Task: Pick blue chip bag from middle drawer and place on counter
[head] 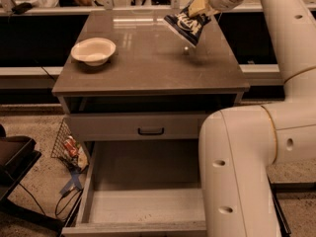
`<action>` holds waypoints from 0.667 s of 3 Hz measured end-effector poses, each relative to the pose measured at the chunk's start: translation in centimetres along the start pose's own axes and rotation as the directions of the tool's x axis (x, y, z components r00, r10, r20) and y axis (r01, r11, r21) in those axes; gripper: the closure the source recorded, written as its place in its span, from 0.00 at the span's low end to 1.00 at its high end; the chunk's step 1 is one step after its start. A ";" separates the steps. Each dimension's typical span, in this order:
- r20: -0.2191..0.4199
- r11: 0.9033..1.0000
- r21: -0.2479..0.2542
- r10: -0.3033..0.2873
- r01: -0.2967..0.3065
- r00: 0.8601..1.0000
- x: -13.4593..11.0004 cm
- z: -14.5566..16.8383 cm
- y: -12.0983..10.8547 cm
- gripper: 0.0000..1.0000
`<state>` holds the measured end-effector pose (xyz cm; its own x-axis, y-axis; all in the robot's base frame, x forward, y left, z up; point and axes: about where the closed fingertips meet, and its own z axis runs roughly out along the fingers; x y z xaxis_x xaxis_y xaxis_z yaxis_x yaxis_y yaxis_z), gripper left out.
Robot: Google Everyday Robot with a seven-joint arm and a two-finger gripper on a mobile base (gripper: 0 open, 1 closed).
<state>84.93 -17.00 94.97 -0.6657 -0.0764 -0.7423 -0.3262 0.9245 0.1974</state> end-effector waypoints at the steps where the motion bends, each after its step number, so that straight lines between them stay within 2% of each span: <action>1: 0.076 0.998 -0.021 0.065 -0.064 0.995 -1.7 2.2 0.4 1.00; 2: 0.126 0.987 -0.081 0.146 -0.136 0.981 -2.6 4.6 1.3 1.00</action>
Offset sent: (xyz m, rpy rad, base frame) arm 0.1445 0.0229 0.0334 0.3355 -0.0851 -0.0865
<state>89.29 -13.86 94.25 -0.6164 0.1070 -0.7801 -0.2858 0.8928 0.3483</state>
